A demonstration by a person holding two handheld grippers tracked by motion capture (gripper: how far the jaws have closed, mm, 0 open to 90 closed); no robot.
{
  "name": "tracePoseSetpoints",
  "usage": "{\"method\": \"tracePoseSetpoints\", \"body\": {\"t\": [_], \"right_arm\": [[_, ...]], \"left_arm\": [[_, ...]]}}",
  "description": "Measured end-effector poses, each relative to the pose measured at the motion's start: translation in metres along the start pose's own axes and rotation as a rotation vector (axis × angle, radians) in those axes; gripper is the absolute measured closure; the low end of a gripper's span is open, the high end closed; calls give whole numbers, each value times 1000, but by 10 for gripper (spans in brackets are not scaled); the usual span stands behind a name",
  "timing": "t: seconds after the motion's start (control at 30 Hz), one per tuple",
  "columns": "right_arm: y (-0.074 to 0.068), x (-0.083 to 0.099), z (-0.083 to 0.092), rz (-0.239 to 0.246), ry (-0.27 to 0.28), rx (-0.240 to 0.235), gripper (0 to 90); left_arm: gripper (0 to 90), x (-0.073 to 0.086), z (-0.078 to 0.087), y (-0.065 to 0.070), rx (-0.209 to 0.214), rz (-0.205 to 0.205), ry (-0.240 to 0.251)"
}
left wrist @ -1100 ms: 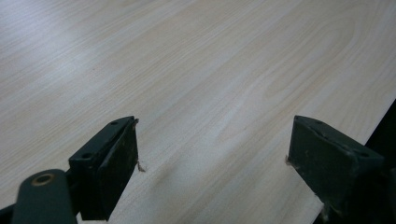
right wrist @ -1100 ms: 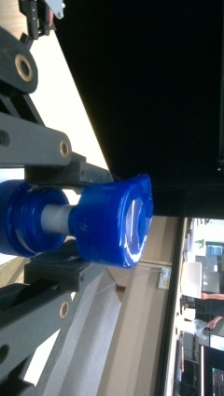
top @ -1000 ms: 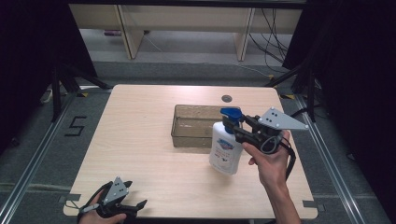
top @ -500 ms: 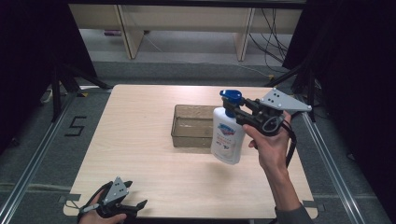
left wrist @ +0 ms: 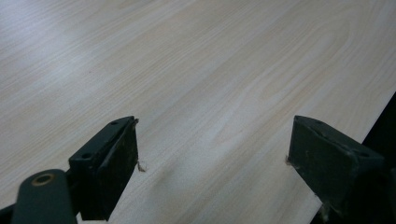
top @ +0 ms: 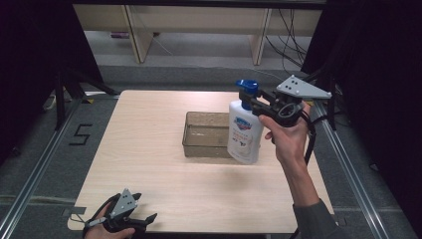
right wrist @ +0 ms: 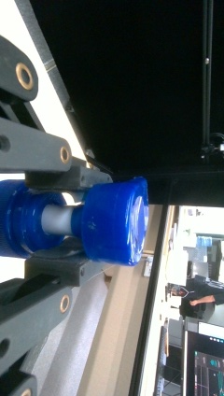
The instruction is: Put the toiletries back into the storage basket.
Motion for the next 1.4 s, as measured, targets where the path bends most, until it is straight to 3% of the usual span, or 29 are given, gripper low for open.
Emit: {"method": "tracePoseSetpoints", "body": {"t": [0.27, 0.47, 0.5, 1.23, 1.4], "right_arm": [[9, -1, -8, -26, -16, 10, 660], [16, 2, -15, -10, -21, 28, 659], [16, 3, -17, -28, -25, 23, 659], [42, 11, -42, -45, -41, 55, 659], [47, 16, -48, -57, -45, 55, 659]], "left_arm": [[154, 0, 0, 0, 1, -1, -1], [154, 0, 0, 0, 3, 5, 2], [154, 0, -1, 0, 8, 8, 5], [154, -1, 1, -1, 9, -1, -16], [154, 0, 0, 0, 13, 16, 8]]}}
Point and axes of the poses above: each handheld gripper's, and its own axes: z roughly backward along the jaws, x roughly out of its underside, y roughly to its right, the point moved 1 cm from there along -z, roughly forward along the jaws, and after that the axes turned 10 degrees about z, right-handed, at the moved point
